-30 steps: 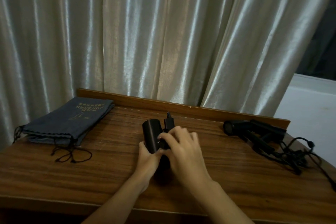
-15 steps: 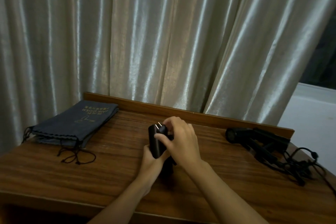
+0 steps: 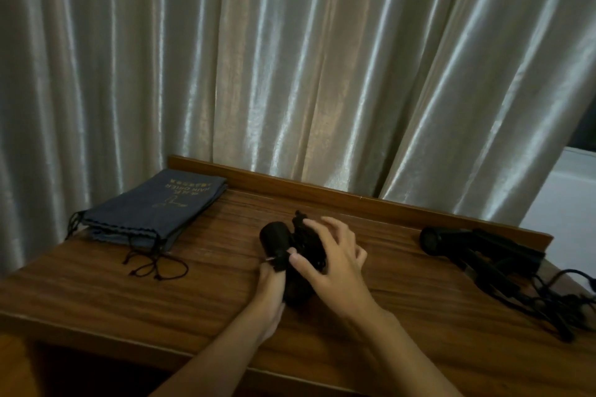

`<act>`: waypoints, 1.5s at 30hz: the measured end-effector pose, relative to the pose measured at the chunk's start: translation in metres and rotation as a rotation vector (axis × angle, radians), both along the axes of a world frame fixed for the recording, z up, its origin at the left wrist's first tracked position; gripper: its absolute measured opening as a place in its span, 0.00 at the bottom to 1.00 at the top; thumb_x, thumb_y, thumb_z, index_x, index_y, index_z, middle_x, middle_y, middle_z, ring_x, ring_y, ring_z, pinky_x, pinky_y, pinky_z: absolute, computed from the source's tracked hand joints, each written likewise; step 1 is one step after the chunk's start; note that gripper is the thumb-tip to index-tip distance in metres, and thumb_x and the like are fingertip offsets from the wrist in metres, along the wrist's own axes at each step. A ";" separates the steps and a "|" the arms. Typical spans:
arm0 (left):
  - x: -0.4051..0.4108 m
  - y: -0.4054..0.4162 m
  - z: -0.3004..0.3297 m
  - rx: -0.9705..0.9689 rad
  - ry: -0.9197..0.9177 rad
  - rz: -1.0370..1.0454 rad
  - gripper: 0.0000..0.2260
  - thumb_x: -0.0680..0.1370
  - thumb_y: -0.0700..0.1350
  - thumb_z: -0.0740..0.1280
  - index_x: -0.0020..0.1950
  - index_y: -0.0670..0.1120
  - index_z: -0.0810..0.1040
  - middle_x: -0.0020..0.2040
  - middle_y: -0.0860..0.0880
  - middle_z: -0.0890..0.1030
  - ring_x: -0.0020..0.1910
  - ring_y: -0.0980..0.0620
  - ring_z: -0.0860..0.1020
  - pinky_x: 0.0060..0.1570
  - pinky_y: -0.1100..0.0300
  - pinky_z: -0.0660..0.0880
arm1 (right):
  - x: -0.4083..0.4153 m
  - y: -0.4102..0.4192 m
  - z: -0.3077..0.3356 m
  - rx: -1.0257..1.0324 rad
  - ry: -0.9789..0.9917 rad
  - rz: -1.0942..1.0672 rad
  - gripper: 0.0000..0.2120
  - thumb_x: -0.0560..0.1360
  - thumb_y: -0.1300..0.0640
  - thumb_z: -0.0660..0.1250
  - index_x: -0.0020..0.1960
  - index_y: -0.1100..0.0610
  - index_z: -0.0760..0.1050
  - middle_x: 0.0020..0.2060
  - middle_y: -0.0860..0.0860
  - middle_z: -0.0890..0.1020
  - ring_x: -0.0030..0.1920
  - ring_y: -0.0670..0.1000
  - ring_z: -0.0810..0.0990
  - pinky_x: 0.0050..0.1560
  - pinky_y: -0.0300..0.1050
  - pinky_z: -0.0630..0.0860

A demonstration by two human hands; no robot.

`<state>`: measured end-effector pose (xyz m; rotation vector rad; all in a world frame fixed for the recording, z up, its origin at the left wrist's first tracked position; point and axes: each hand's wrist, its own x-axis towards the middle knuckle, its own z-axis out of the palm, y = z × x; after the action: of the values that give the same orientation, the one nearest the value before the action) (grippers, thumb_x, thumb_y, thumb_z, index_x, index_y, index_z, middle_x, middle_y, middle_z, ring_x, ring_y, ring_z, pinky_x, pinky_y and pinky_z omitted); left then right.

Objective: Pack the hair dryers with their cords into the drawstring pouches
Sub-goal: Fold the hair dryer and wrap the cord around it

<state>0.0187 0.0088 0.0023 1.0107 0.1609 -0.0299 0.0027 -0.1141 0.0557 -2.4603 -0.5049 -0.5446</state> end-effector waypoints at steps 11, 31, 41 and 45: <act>0.012 -0.010 -0.010 0.179 0.120 0.077 0.19 0.83 0.52 0.54 0.70 0.46 0.71 0.62 0.41 0.78 0.59 0.42 0.77 0.64 0.41 0.72 | -0.002 0.012 -0.029 0.896 0.407 0.059 0.16 0.75 0.42 0.68 0.62 0.41 0.72 0.55 0.43 0.80 0.50 0.39 0.82 0.45 0.36 0.79; -0.009 -0.029 -0.015 1.360 -0.379 0.017 0.22 0.83 0.53 0.57 0.76 0.48 0.64 0.66 0.49 0.75 0.66 0.53 0.71 0.63 0.62 0.67 | 0.025 -0.059 -0.026 0.865 0.414 -0.284 0.18 0.79 0.39 0.61 0.62 0.50 0.71 0.52 0.49 0.79 0.51 0.51 0.80 0.45 0.46 0.77; -0.015 -0.037 -0.009 1.560 -0.426 0.033 0.20 0.83 0.50 0.55 0.74 0.47 0.64 0.70 0.50 0.71 0.68 0.53 0.68 0.67 0.58 0.67 | 0.037 -0.056 -0.043 0.645 0.303 -0.390 0.21 0.81 0.37 0.51 0.69 0.47 0.65 0.54 0.50 0.77 0.49 0.48 0.77 0.46 0.46 0.73; -0.016 -0.036 -0.007 1.508 -0.438 0.046 0.19 0.83 0.49 0.56 0.73 0.48 0.66 0.68 0.50 0.73 0.66 0.54 0.69 0.66 0.59 0.68 | 0.036 -0.058 -0.050 0.583 0.219 -0.503 0.22 0.81 0.36 0.47 0.68 0.44 0.68 0.58 0.51 0.75 0.65 0.58 0.68 0.69 0.59 0.60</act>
<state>0.0027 -0.0274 -0.0048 2.4768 -0.2593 0.4126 0.0386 -0.1721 0.0059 -2.0248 0.3381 -0.5140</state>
